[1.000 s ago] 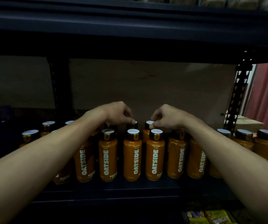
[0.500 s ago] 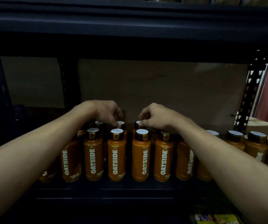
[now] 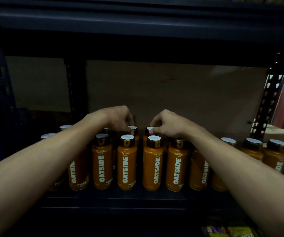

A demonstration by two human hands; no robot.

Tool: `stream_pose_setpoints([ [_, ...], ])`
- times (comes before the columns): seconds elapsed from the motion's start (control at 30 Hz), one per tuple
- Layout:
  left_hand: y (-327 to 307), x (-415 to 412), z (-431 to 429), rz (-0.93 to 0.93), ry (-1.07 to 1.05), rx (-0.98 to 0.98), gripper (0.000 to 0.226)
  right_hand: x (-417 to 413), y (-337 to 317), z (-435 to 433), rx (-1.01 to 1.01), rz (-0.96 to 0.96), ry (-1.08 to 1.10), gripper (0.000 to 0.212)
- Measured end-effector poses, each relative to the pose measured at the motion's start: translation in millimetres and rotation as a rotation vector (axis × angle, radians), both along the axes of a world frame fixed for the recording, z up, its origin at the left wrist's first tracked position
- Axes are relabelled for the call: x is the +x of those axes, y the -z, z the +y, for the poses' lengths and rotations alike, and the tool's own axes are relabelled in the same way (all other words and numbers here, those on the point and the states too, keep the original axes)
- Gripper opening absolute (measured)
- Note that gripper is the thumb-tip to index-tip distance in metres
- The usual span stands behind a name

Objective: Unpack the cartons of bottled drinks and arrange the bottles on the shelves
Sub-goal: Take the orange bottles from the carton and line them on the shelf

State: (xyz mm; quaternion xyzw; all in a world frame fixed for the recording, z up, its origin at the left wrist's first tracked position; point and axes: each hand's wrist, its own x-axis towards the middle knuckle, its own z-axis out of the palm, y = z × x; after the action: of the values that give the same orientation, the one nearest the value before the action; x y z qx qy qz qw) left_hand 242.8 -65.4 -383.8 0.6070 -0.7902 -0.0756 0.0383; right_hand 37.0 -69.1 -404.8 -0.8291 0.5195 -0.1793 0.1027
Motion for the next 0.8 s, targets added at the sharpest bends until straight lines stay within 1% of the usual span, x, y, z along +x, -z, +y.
stream_pose_setpoints([
  [0.07, -1, 0, 2, -0.002, 0.0, 0.011, 0.029, 0, 0, 0, 0.007, 0.008, -0.001, 0.031],
  [0.13, -4, 1, 6, -0.006, -0.006, 0.017, 0.039, -1, -2, 2, 0.014, 0.019, 0.001, 0.032],
  [0.2, -7, 5, 11, 0.024, -0.031, 0.018, 0.048, 0, -4, 4, 0.023, 0.025, 0.003, 0.04],
  [0.27, -12, 15, 15, 0.065, -0.063, 0.002, 0.046, 1, -5, 8, 0.013, 0.007, 0.007, 0.045],
  [0.4, -21, 39, 20, 0.11, -0.149, -0.056, 0.037, 3, -4, 13, -0.047, -0.065, 0.025, 0.038],
  [0.57, -19, 50, 23, -0.066, -0.138, 0.094, 0.035, 5, -5, 16, -0.061, -0.086, 0.038, 0.035],
  [0.7, -11, 48, 15, -0.097, -0.142, 0.048, 0.03, 2, -7, 19, -0.068, -0.093, 0.06, 0.038],
  [0.8, -9, 46, 13, -0.096, -0.142, 0.018, 0.032, 0, -7, 20, -0.054, -0.081, 0.076, 0.039],
])
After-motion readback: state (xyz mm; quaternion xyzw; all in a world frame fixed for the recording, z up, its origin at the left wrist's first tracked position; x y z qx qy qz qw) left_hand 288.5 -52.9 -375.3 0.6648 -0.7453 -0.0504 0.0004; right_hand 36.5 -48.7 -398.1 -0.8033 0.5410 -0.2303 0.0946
